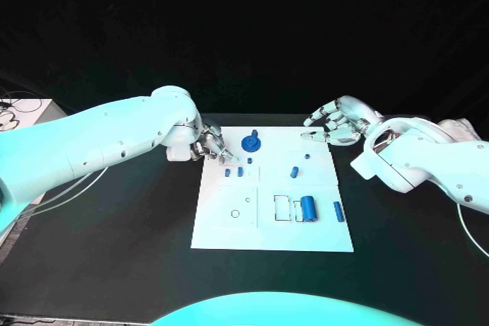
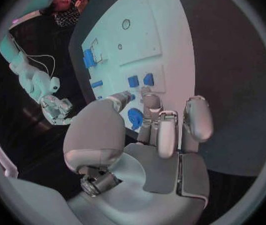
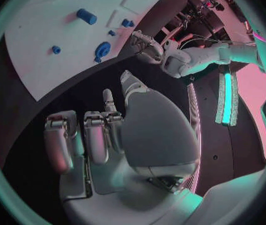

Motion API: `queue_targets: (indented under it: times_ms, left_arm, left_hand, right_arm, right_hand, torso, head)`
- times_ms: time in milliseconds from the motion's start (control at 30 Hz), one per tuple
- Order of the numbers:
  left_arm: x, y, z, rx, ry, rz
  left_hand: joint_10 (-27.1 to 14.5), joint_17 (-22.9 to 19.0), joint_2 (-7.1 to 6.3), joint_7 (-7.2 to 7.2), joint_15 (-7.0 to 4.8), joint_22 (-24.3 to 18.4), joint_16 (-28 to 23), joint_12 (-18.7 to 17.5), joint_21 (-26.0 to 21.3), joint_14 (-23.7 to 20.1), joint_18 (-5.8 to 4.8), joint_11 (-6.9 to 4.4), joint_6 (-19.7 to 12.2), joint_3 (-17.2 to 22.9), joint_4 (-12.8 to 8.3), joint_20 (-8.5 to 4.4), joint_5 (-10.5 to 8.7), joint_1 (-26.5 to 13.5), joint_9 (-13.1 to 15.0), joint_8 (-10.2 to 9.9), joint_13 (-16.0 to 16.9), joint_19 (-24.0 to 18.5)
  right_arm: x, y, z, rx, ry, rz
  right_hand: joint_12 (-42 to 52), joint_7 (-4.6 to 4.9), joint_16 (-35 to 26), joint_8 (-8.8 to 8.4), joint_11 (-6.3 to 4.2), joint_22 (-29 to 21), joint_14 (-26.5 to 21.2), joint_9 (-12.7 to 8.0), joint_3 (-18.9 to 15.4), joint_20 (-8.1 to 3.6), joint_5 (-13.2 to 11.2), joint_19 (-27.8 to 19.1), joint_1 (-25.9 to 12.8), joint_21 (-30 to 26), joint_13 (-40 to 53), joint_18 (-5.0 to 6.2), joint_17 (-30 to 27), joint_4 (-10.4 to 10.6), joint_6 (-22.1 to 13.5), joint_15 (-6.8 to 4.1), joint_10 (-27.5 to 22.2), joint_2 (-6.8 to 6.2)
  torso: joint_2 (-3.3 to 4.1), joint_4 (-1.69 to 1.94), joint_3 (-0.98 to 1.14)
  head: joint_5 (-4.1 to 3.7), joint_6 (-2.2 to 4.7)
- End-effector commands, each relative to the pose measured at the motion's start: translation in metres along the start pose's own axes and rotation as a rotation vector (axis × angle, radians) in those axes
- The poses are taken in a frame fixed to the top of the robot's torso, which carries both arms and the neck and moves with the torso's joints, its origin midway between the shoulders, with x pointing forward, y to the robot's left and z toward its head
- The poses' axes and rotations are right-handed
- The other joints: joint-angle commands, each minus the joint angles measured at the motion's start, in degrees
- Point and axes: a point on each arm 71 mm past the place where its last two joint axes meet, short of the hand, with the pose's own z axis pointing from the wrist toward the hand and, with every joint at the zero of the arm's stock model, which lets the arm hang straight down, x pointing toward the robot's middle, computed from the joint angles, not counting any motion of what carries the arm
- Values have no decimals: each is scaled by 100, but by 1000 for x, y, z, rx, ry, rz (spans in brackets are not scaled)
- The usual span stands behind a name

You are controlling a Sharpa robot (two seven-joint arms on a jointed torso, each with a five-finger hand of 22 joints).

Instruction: Assemble the parts on the task board

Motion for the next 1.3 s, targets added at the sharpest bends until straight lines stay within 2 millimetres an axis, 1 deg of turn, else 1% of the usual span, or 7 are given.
queue_targets:
  times_ms: [33, 133, 233, 300, 433, 767, 1300]
  left_arm:
    - [-5, -8, -7, 69, -119, -83]
    - [-7, -14, -13, 137, -187, -112]
    - [-10, -23, -20, 246, -293, -123]
    - [-10, -29, -23, 316, -371, -114]
    - [-1, -36, -24, 445, -517, -73]
    - [30, -41, -6, 535, -641, 132]
    - [47, -46, 14, 436, -530, 293]
  left_hand:
    - [-364, 1021, -72, 87, 59, -284, -209, -261, -247, 356, 94, 74, -201, 29, 21, 47, 22, 127, -7, -91, -416, -271]
    - [-765, 742, -113, 179, 133, -549, -382, -507, -482, 200, 160, 162, -386, 24, 21, 112, 28, 226, -27, -166, -810, -500]
    - [-1429, -557, -150, 415, 341, -1901, -1311, -832, -1754, -693, 471, 390, -891, 247, -36, 273, 49, 806, -214, -408, -1004, -1644]
    - [-1654, -1040, -250, 524, 423, -2426, -1672, -994, -2297, -1054, 567, 478, -1049, 473, -80, 352, 45, 1223, -354, -496, -1152, -2021]
    - [-2124, -2146, -459, 640, 557, -2779, -2505, -1400, -2798, -2090, 597, 616, -1183, 948, -381, 473, 32, 1977, -733, -711, -1496, -2367]
    - [-2621, -2583, -758, 711, 714, -2690, -2333, -2044, -2771, -2497, 601, 797, -1285, 963, -514, 621, -25, 2105, -1459, -967, -2171, -2481]
    - [-2614, -2581, -765, 669, 761, -2589, -1781, -2271, -2678, -2352, 609, 834, -1086, 559, -467, 691, -15, 2123, -2004, -1150, -2557, -2487]
  right_arm:
    - [1, 1, 0, -15, 12, -4]
    - [1, 0, -1, -14, 9, -4]
    - [0, -1, -1, -15, 5, -3]
    - [-1, -1, -1, -16, 2, -3]
    - [-2, -2, -1, -18, -6, -3]
    - [-2, -3, -2, -19, -10, -3]
    - [-2, -3, -2, -27, -25, -1]
  right_hand:
    - [-13, -19, 10, 41, 21, 1472, 582, -7, 17, 16, 19, 571, 54, -22, 1228, -23, 1448, 16, -32, 22, 282, 11]
    - [-13, -19, 10, 41, 21, 1472, 582, -7, 17, 16, 19, 571, 54, -22, 1228, -23, 1448, 16, -32, 22, 282, 11]
    - [-13, -19, 10, 41, 21, 1472, 582, -7, 17, 16, 19, 571, 54, -22, 1228, -23, 1448, 16, -32, 22, 282, 11]
    - [-13, -19, 10, 41, 21, 1472, 582, -7, 17, 16, 19, 571, 54, -22, 1228, -23, 1448, 16, -32, 22, 282, 11]
    - [-19, -20, 10, 42, 21, 1464, 582, -8, 18, 16, 19, 564, 53, -36, 1223, -20, 1447, 17, -31, 21, 277, 12]
    - [-19, -20, 10, 42, 21, 1464, 582, -8, 18, 16, 19, 564, 53, -36, 1223, -20, 1447, 17, -31, 21, 277, 12]
    - [-246, -18, -14, 41, 21, 1413, 568, -11, 20, 16, 20, 525, 62, -120, 1029, 2, 1394, 13, -42, 21, 65, 11]
  torso:
    - [13, -14, -1]
    - [13, -2, 7]
    - [8, 9, 13]
    - [8, 1, 11]
    - [11, 3, 2]
    - [10, -10, 1]
    - [12, -5, 9]
  head:
    - [-12, 22]
    - [-42, 48]
    - [-54, 77]
    - [-62, 109]
    - [-104, 174]
    - [-133, 268]
    - [-145, 259]
